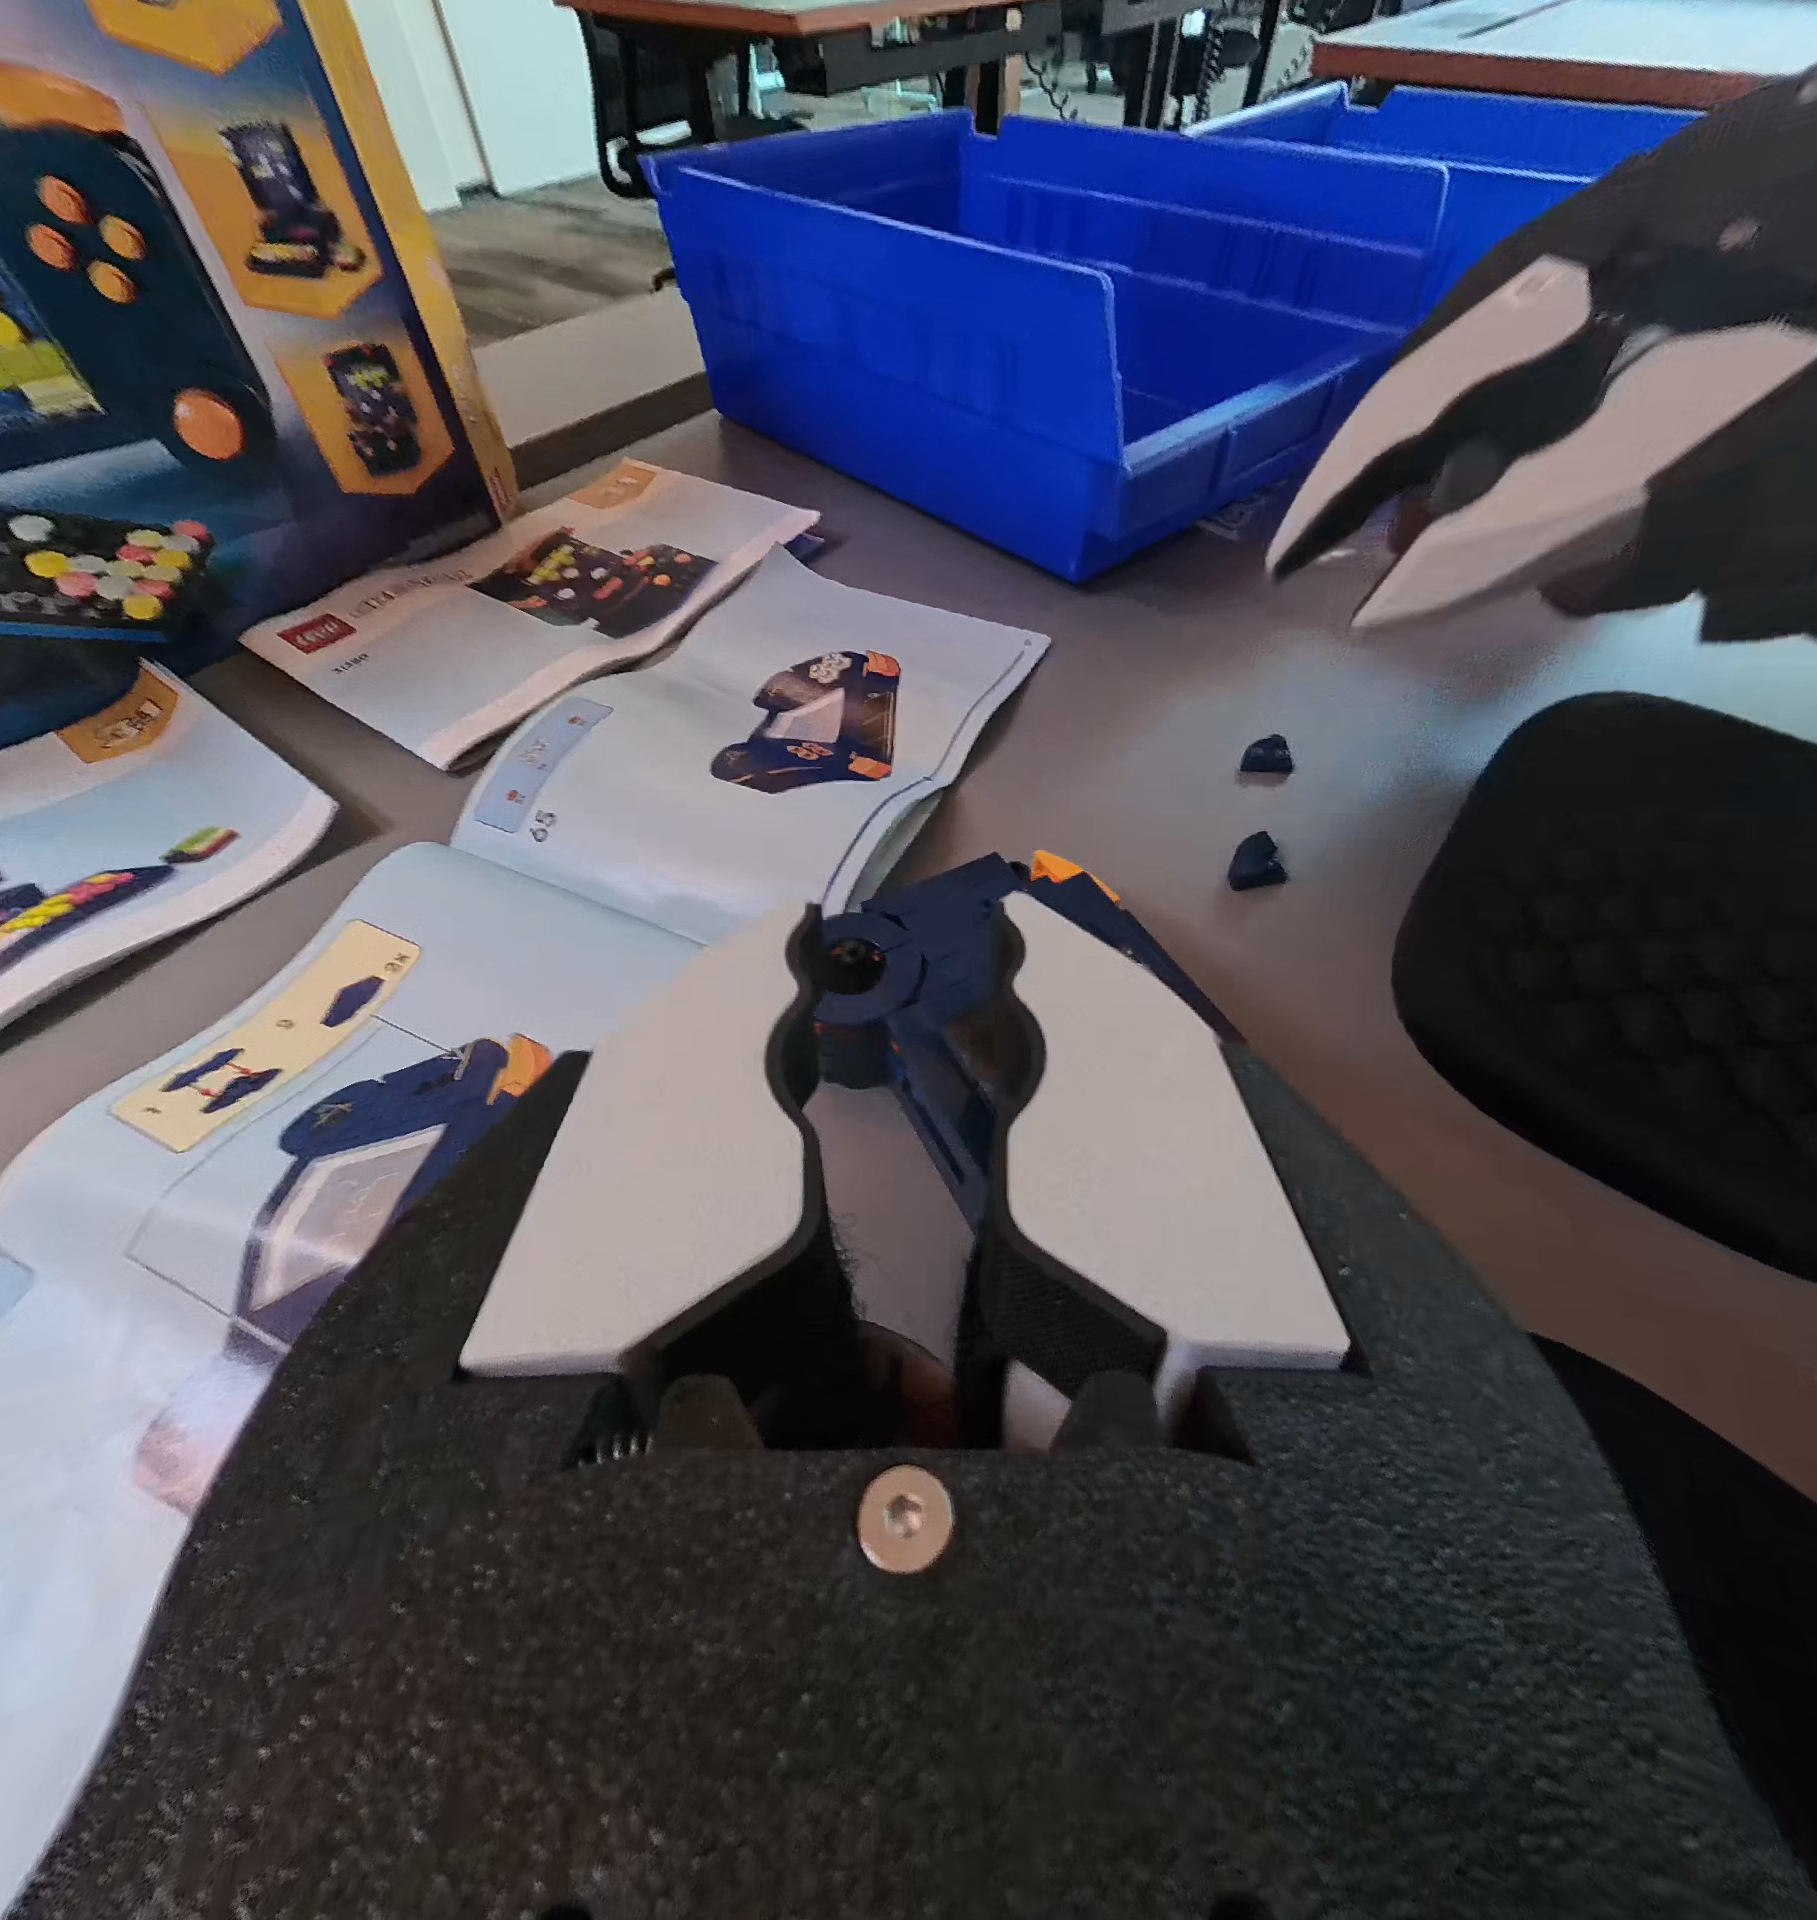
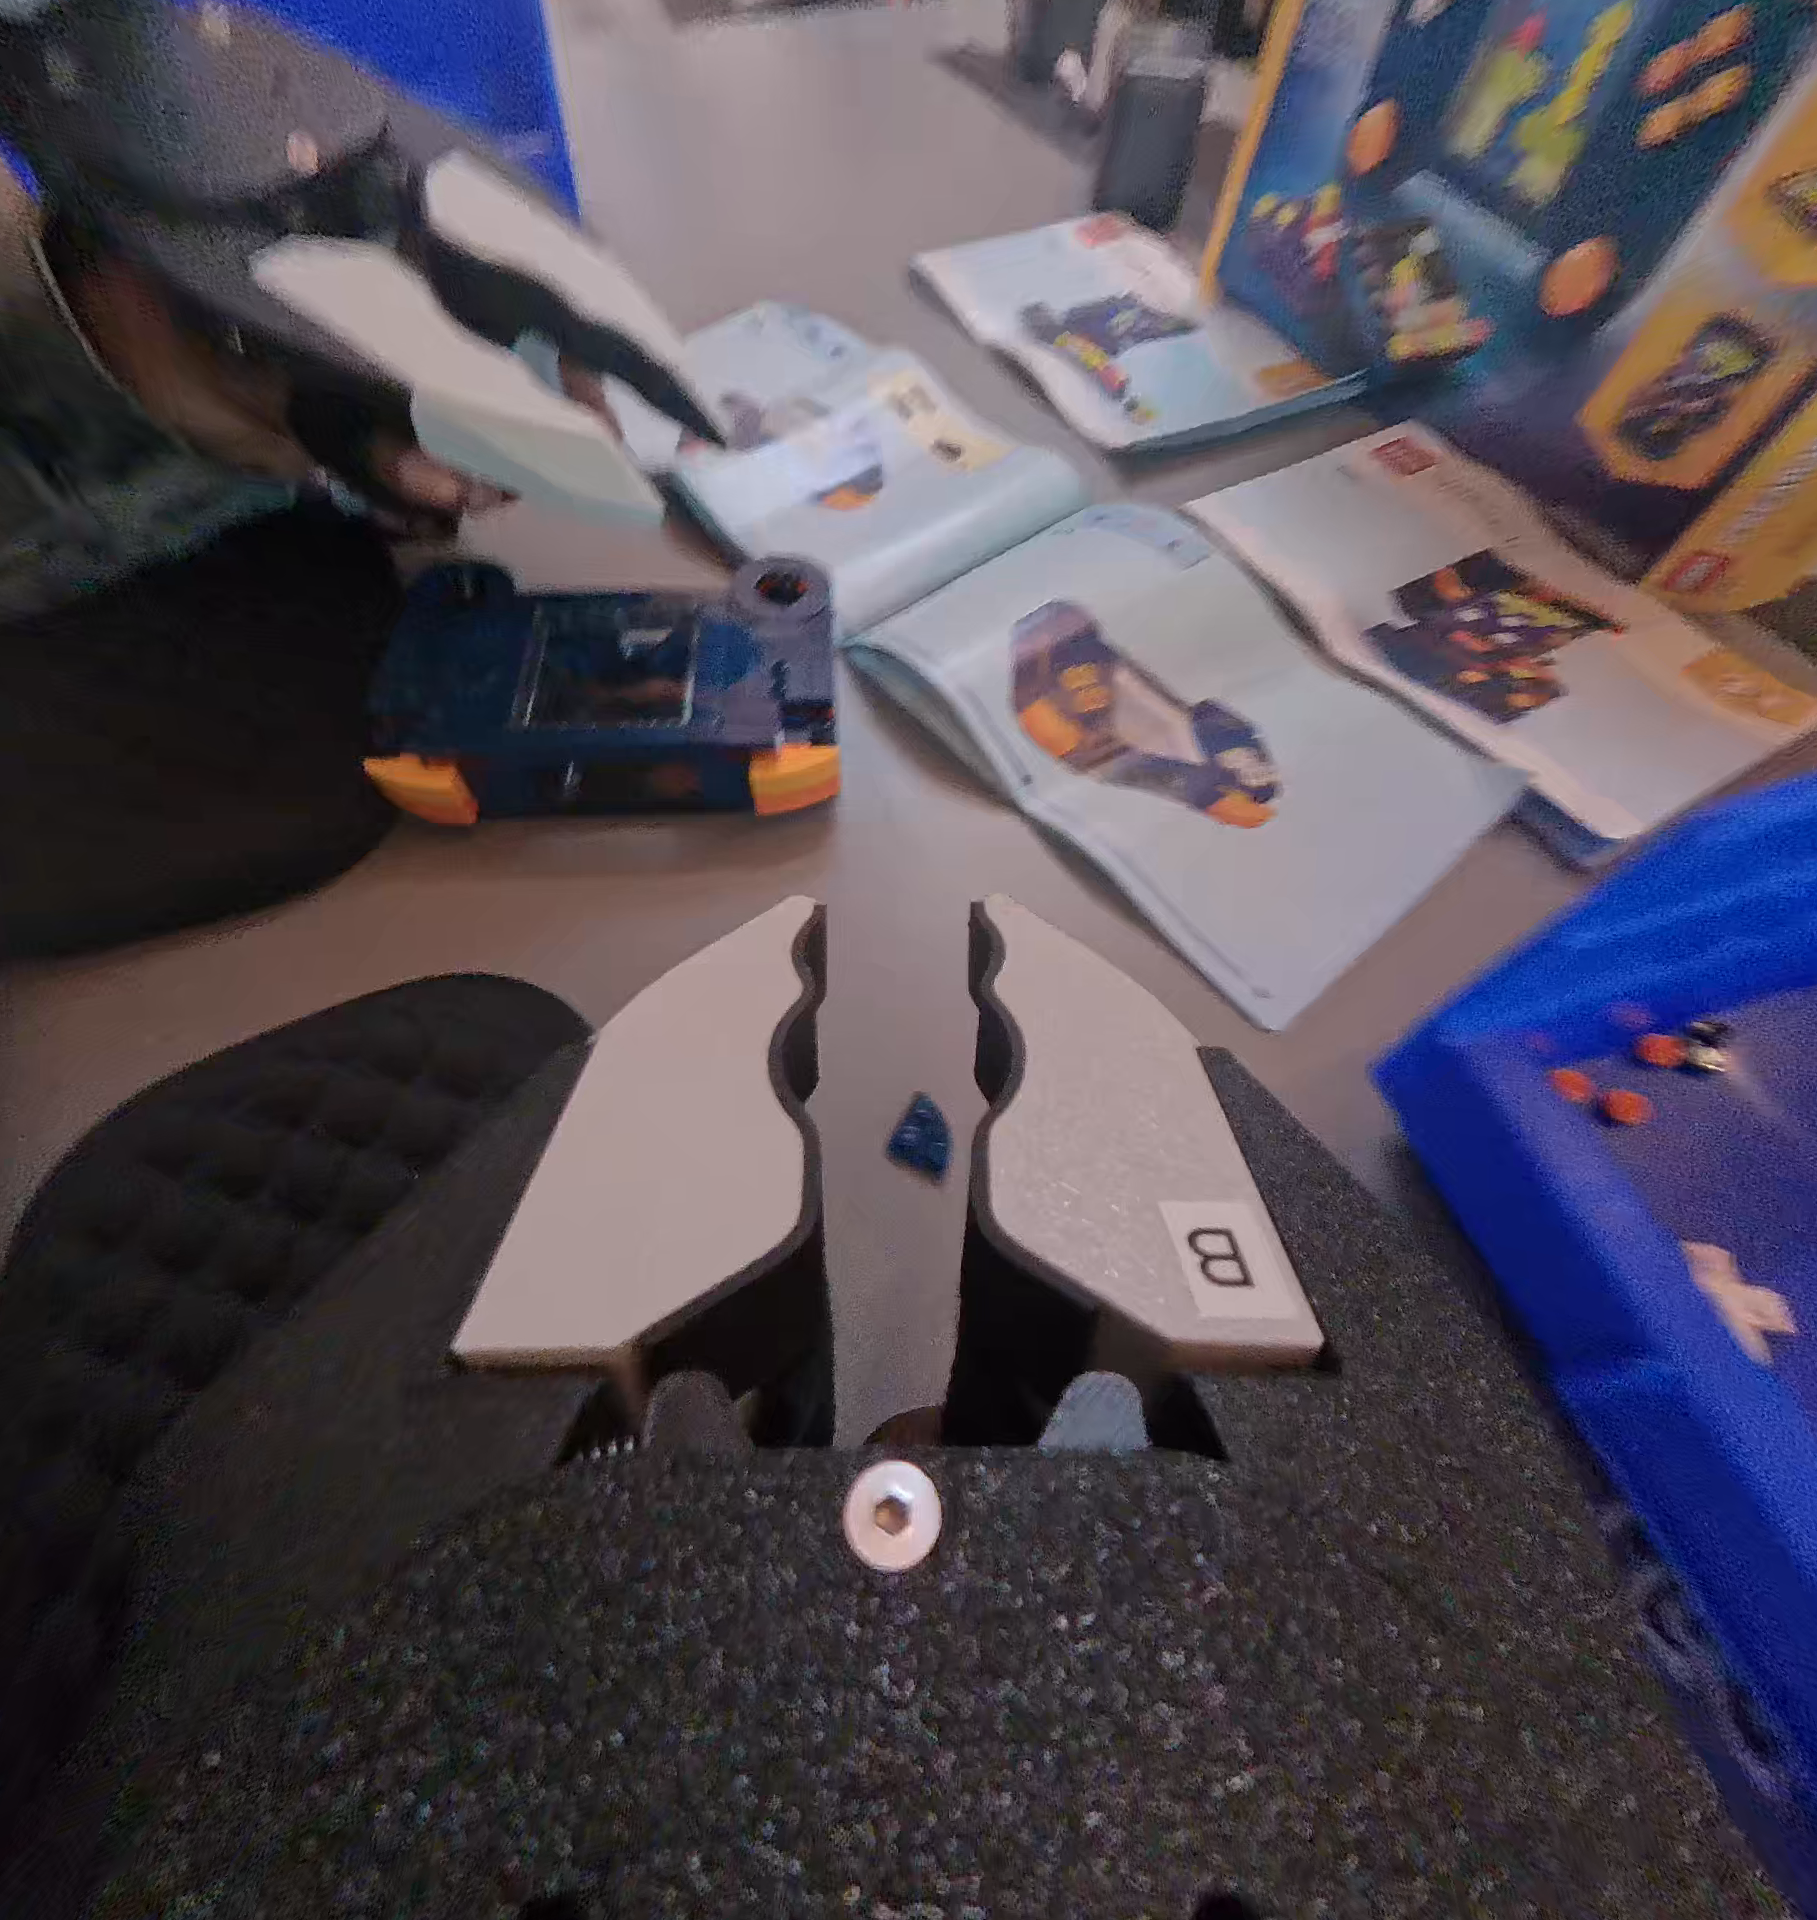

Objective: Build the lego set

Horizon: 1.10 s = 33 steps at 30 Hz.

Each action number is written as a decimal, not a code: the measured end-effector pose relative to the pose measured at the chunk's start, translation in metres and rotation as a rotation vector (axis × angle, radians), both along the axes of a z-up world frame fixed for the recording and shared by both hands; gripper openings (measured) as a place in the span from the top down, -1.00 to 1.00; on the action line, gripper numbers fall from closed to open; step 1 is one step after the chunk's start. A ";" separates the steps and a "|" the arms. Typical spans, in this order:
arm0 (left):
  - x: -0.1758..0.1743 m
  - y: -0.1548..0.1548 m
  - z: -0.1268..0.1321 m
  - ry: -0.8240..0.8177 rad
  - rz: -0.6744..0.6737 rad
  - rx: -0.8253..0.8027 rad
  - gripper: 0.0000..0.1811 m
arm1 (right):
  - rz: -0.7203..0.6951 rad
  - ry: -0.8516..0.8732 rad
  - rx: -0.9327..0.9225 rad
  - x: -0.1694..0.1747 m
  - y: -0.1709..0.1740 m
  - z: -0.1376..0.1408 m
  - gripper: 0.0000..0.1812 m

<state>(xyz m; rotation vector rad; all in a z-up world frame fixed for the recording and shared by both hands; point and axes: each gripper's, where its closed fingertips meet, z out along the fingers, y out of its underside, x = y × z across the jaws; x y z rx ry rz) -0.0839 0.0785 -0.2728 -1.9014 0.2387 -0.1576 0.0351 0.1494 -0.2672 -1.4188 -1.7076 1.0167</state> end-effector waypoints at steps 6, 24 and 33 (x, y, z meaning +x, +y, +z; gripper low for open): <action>-0.018 0.000 0.021 0.058 0.098 0.198 0.65 | -0.090 -0.117 -0.005 0.036 0.094 0.069 0.56; -0.024 0.001 0.035 0.095 0.111 0.331 0.64 | 0.053 -0.700 0.055 -0.066 0.302 -0.059 0.69; -0.021 -0.004 0.053 0.096 0.101 0.425 0.64 | 0.015 -0.578 0.058 -0.064 0.292 -0.036 0.92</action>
